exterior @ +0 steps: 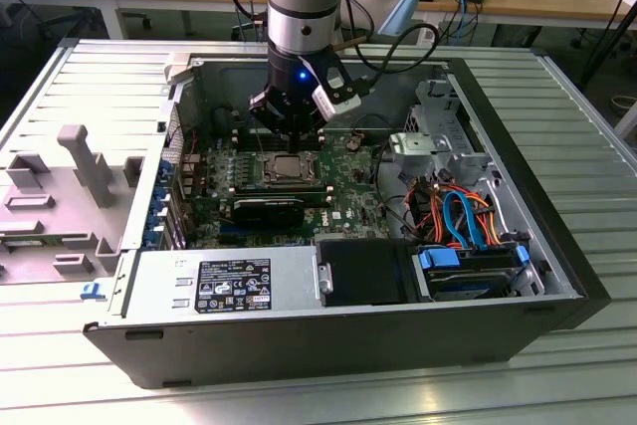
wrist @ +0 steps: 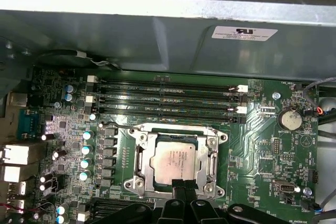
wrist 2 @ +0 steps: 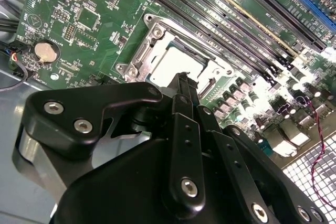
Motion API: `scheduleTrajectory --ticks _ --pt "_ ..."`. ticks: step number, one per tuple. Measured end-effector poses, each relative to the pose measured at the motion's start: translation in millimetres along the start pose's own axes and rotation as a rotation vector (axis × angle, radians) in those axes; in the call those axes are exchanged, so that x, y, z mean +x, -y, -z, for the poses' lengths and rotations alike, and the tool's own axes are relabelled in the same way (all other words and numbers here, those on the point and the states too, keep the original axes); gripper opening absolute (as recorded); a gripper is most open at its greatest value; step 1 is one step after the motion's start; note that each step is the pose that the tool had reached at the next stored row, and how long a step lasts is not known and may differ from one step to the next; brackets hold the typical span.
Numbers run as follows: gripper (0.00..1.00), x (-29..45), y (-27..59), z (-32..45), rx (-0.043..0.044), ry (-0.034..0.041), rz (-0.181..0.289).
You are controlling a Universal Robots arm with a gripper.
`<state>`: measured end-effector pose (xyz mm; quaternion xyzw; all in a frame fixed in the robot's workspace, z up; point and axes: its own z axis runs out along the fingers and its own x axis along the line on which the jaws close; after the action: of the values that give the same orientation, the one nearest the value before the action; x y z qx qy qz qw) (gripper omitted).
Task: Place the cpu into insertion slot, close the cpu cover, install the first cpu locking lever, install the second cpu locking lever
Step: 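Install the first cpu locking lever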
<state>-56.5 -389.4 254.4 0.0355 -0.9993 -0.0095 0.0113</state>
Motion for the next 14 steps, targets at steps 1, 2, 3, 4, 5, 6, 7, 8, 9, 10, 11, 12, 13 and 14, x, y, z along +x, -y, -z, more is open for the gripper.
scheduleTrajectory --ticks 1,2,3,4,5,6,7,8,9,10,11,12,13,14 --pt "0.11 0.3 0.0 0.0 0.0000 0.0001 0.000" --pt "0.11 0.6 0.0 0.0 0.0000 0.0000 0.000" --pt "0.11 1.0 -0.1 0.0 0.0000 0.0000 0.000" --pt "0.11 1.2 -0.1 0.0 0.0000 0.0000 0.000" --pt "0.11 1.3 -0.1 0.0 0.0000 0.0000 0.000" --pt "0.11 1.5 -0.1 -0.1 0.0000 0.0000 0.000" --pt "0.11 1.9 -0.1 -0.1 0.0000 0.0001 0.000" --pt "0.11 2.2 -0.2 0.0 0.0000 0.0000 0.000" --pt "0.11 2.5 -0.2 -0.1 0.0000 0.0000 0.000" --pt "0.11 2.7 -0.2 -0.1 -0.0001 0.0000 0.000" --pt "0.11 3.0 -0.2 -0.1 0.0000 0.0000 0.000" --pt "0.11 3.5 -0.2 -0.1 0.0000 0.0001 0.000" --pt "0.11 3.6 -0.3 -0.1 0.0000 0.0000 0.000" --pt "0.11 3.8 -0.3 -0.1 0.0000 0.0000 0.000"
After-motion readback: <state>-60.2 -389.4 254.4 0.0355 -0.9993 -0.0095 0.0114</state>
